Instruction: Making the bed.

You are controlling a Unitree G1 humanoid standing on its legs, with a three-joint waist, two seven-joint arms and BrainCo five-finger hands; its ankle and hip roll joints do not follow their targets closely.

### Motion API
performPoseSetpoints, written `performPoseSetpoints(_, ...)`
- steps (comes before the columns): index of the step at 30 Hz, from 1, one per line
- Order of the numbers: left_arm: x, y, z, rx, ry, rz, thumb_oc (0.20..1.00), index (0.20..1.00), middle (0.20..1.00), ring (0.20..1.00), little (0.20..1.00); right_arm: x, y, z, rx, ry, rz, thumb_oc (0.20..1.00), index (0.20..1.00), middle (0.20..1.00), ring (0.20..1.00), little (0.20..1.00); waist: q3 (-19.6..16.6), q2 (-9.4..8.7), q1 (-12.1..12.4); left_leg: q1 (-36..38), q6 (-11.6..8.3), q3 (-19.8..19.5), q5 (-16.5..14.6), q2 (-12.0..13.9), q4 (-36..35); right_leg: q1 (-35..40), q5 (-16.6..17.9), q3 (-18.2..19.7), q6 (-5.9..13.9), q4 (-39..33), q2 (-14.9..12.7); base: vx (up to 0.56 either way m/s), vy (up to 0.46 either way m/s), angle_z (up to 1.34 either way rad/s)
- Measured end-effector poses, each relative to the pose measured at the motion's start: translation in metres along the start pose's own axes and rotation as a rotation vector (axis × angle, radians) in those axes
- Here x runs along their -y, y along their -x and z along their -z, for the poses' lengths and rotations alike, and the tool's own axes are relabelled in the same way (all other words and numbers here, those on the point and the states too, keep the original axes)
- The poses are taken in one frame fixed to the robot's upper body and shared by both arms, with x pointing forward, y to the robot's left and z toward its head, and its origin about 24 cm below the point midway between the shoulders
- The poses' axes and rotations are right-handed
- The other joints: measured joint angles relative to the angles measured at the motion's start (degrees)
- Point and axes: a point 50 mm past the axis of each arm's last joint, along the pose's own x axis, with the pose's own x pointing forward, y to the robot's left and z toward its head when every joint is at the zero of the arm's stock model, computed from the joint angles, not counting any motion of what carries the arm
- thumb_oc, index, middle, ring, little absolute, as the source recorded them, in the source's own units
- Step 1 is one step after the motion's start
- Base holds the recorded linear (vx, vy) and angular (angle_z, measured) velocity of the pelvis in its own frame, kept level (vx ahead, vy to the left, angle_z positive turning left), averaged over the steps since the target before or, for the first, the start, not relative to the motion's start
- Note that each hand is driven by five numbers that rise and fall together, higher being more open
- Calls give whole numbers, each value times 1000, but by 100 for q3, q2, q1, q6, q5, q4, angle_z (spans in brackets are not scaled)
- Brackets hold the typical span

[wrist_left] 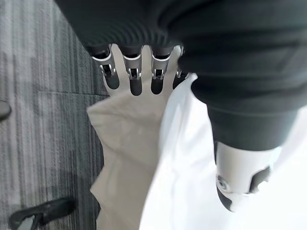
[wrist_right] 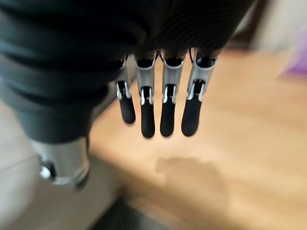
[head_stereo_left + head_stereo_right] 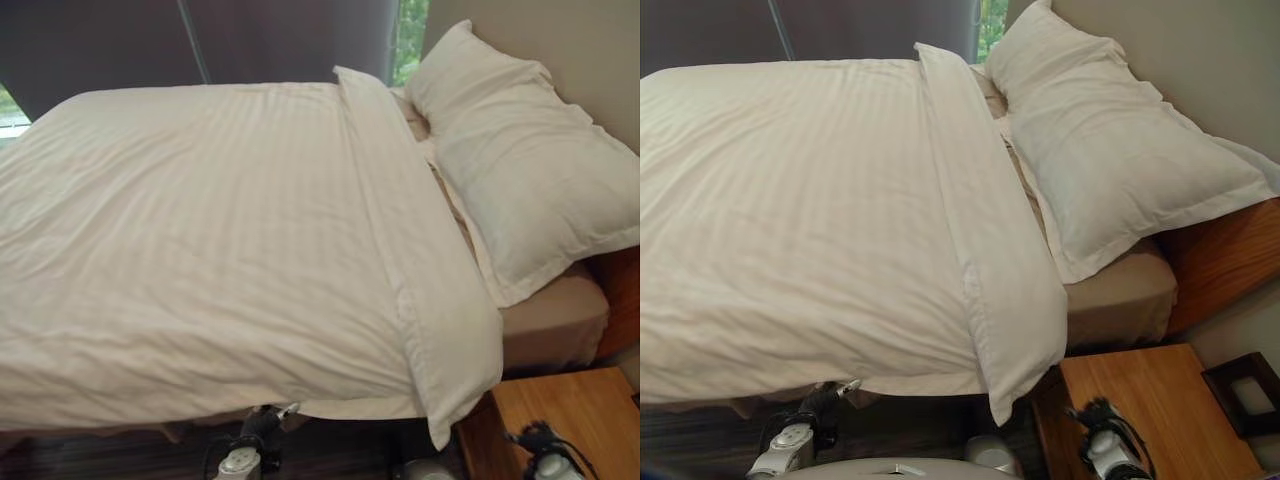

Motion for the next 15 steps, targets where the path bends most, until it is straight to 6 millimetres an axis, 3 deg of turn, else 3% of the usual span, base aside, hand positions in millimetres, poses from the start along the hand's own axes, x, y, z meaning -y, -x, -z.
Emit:
performPoseSetpoints(2, -1, 1, 2, -2, -22, 12, 1000, 1000, 1000, 1000, 1000, 15, -4, 23, -112, 13, 22, 1000, 1000, 1000, 1000, 1000, 5, -25, 9, 16, 2, -54, 2, 6, 1, 43, -17, -48, -8, -1, -2, 3, -3, 14)
performPoseSetpoints(4, -5, 2, 2, 0, -28, 6, 1000, 1000, 1000, 1000, 1000, 37, -8, 28, -132, -28, 82, 1000, 1000, 1000, 1000, 1000, 50, -97, 30, 3, 39, -123, 39, 0, 0, 51, -19, -95, -8, -1, -19, 5, 5, 12)
performPoseSetpoints(8, -8, 1, -1, 7, -26, 12, 1000, 1000, 1000, 1000, 1000, 69, -14, -10, 25, -130, 188, 1000, 1000, 1000, 1000, 1000, 138, -239, 14, -3, 46, -118, 62, -1, 0, 41, -23, -115, -1, -1, -24, -1, 3, -1)
performPoseSetpoints(11, -7, 2, -1, 15, -12, 16, 1000, 1000, 1000, 1000, 1000, 99, 1, -73, 354, -274, 289, 1000, 1000, 1000, 1000, 1000, 203, -284, -81, -9, 58, -90, 90, -2, 0, 13, -25, -92, 2, -2, -26, 5, 6, -4)
performPoseSetpoints(12, -5, 1, -5, 25, -13, 21, 1000, 1000, 1000, 1000, 1000, 100, 0, -76, 356, -274, 292, 297, 297, 297, 297, 297, 202, -322, -49, -10, 59, -94, 90, 5, -1, 17, -35, -104, 15, -2, -23, 0, 0, 0)
performPoseSetpoints(13, -3, -1, -12, 46, -9, 27, 1000, 1000, 1000, 1000, 1000, 101, 0, -77, 347, -279, 287, 200, 200, 200, 200, 200, 185, -362, -8, -5, 60, -102, 92, 8, 1, 19, -47, -133, 31, -2, -15, 39, 32, 14)
performPoseSetpoints(15, -3, -1, -12, 52, 22, 15, 1000, 1000, 1000, 1000, 1000, 117, 20, -102, 496, -427, 312, 200, 200, 200, 200, 200, 195, -337, -60, -4, 51, -102, 99, -2, 1, 6, -48, -120, 33, -1, -22, 29, 20, 0)
